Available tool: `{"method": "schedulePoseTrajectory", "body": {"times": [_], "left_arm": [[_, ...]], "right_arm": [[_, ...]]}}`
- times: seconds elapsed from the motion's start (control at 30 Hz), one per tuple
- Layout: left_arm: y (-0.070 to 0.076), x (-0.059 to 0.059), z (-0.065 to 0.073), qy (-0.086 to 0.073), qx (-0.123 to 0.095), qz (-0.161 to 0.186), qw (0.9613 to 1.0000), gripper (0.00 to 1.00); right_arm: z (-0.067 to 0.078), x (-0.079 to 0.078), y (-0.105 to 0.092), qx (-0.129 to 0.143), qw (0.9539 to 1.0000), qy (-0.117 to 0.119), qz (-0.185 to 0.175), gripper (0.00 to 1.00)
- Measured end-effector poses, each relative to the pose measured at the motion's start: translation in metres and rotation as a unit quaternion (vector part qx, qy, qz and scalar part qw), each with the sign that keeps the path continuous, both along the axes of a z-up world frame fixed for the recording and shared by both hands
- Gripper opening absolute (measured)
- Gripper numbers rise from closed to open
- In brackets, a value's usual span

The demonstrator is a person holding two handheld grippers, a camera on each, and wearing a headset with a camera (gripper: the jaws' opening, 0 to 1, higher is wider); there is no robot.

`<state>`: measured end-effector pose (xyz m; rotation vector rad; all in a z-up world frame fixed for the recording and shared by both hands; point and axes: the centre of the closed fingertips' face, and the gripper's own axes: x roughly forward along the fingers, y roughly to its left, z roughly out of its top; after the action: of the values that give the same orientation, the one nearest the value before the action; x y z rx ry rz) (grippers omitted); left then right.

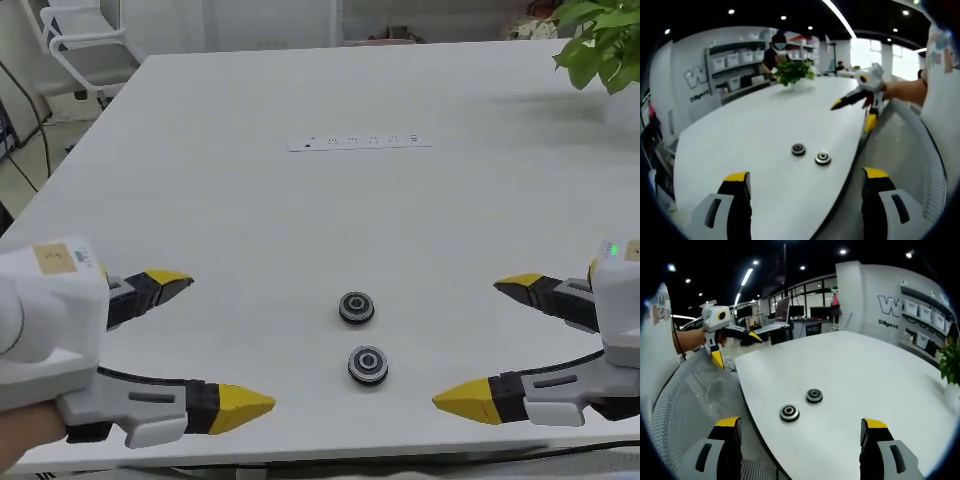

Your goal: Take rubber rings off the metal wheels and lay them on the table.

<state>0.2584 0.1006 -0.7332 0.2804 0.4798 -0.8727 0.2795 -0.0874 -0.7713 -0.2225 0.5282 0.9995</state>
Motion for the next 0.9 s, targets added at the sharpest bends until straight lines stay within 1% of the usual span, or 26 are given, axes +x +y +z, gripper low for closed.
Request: {"method": "schedulePoseTrajectory", "body": {"times": [0.3, 0.47, 0.63, 0.7, 0.77, 0.9], "left_arm": [[0.0022, 0.0015, 0.0008, 0.002, -0.004, 0.007, 1.0, 0.93], [0.0029, 0.0028, 0.0031, -0.003, -0.007, 0.01, 0.9999, 0.93], [0.0037, 0.0031, 0.0031, -0.001, -0.008, 0.009, 0.9999, 0.93], [0.0037, 0.0029, 0.0029, 0.001, -0.01, 0.009, 0.9999, 0.93], [0.0034, 0.0029, 0.0031, 0.001, -0.01, 0.007, 0.9999, 0.93], [0.0031, 0.004, 0.0036, 0.001, -0.011, 0.007, 0.9999, 0.92]], "right_arm": [[-0.0004, -0.0006, 0.0, -0.004, 1.0, 0.0, 0.004, 0.99], [0.0002, -0.0004, 0.0004, -0.005, 1.0, 0.0, 0.006, 0.99], [0.0006, 0.0001, 0.0006, -0.006, 1.0, 0.0, 0.007, 0.99], [0.0026, 0.0014, 0.001, -0.002, 1.0, -0.003, 0.005, 0.99], [0.0034, 0.002, 0.001, 0.001, 1.0, -0.002, 0.005, 0.99], [0.0025, 0.0024, 0.001, -0.004, 1.0, -0.001, 0.007, 0.99]]}}
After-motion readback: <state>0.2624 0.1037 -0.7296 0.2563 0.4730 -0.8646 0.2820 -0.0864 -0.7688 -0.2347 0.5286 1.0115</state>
